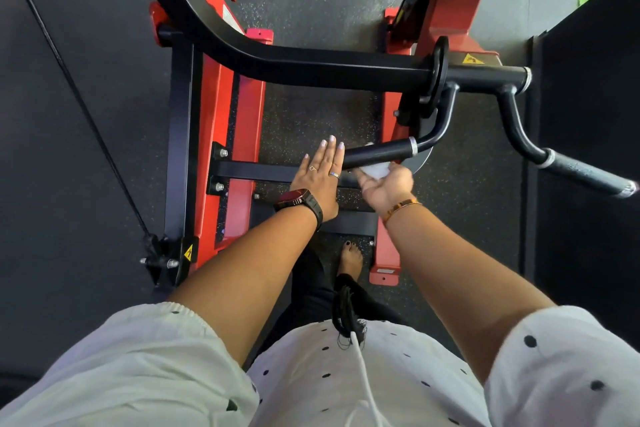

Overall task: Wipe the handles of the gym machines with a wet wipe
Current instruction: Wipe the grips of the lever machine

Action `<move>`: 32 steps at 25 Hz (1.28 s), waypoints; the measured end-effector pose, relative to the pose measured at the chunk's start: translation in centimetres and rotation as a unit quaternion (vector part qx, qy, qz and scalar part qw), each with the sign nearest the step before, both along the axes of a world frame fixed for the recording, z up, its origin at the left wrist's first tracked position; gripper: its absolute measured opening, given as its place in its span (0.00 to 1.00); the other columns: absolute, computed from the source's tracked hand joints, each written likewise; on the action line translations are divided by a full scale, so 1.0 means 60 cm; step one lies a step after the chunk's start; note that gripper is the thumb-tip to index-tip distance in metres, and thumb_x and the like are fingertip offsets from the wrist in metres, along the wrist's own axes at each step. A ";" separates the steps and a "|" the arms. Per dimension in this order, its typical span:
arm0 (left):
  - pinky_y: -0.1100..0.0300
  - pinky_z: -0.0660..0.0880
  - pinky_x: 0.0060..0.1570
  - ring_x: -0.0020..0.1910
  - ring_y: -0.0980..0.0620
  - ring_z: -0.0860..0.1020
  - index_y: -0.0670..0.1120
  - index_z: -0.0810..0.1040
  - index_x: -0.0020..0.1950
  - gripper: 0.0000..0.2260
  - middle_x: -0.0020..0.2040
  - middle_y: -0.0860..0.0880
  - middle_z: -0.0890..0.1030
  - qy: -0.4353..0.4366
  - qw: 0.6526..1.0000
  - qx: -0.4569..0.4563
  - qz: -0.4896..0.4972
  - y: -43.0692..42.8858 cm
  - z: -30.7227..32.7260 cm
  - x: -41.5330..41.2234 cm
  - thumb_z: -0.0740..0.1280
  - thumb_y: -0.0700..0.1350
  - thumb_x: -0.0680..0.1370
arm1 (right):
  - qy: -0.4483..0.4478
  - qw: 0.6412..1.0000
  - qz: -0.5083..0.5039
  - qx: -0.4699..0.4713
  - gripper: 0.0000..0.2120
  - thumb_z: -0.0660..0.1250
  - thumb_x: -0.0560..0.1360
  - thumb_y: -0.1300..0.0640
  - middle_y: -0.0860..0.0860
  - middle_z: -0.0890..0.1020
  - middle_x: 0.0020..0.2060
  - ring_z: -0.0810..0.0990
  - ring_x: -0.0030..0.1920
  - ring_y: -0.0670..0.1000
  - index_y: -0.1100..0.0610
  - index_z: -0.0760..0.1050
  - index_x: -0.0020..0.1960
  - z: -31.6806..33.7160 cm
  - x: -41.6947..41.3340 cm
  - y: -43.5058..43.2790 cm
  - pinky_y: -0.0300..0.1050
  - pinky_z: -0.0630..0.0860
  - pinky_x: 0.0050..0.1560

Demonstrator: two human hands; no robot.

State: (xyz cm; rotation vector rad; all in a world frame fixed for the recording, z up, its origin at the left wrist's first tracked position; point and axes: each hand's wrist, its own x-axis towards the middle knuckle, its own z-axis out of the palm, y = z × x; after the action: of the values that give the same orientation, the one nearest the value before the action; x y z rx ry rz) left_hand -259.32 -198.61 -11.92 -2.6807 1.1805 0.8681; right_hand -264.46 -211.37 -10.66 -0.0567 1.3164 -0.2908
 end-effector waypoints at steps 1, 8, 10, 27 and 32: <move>0.50 0.42 0.75 0.76 0.46 0.35 0.43 0.30 0.75 0.45 0.76 0.43 0.31 0.000 1.000 -0.005 -0.002 0.001 0.001 0.000 0.64 0.43 0.74 | 0.008 1.000 -0.025 -0.014 0.18 0.53 0.82 0.60 0.65 0.75 0.61 0.75 0.61 0.65 0.66 0.64 0.68 0.002 -0.007 -0.022 0.64 0.72 0.61; 0.49 0.45 0.76 0.76 0.46 0.35 0.43 0.31 0.76 0.44 0.76 0.44 0.31 0.006 1.000 -0.025 0.015 -0.001 -0.008 -0.008 0.64 0.44 0.75 | 0.065 0.987 -0.053 -0.138 0.09 0.55 0.79 0.62 0.62 0.79 0.51 0.81 0.49 0.60 0.65 0.72 0.52 0.050 -0.054 -0.060 0.56 0.80 0.52; 0.48 0.47 0.76 0.76 0.47 0.36 0.44 0.37 0.77 0.40 0.78 0.45 0.36 0.081 0.991 -0.088 0.063 -0.003 -0.010 0.000 0.64 0.46 0.78 | 0.104 0.975 0.000 -0.196 0.06 0.58 0.77 0.62 0.61 0.78 0.52 0.80 0.52 0.60 0.62 0.72 0.47 0.059 -0.055 -0.038 0.55 0.80 0.52; 0.53 0.75 0.50 0.50 0.47 0.79 0.40 0.72 0.62 0.36 0.53 0.42 0.80 0.544 0.324 -0.329 0.701 0.017 -0.005 0.068 0.43 0.68 0.78 | 0.009 -0.021 0.738 -0.674 0.17 0.58 0.78 0.56 0.54 0.78 0.60 0.73 0.63 0.56 0.58 0.70 0.65 -0.021 0.073 0.061 0.50 0.61 0.70; 0.57 0.76 0.39 0.43 0.51 0.78 0.40 0.76 0.51 0.34 0.47 0.45 0.80 0.564 0.323 -0.289 0.703 0.014 -0.010 0.068 0.42 0.66 0.79 | -0.097 -0.242 0.690 -0.675 0.14 0.63 0.75 0.62 0.53 0.81 0.57 0.75 0.62 0.55 0.58 0.75 0.60 -0.011 0.061 0.027 0.49 0.63 0.70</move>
State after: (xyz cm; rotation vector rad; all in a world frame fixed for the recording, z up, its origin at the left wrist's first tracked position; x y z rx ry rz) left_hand -255.26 -197.74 -12.53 0.9216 0.8734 -1.1425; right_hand -260.81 -209.76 -11.33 2.8182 1.0082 -0.4791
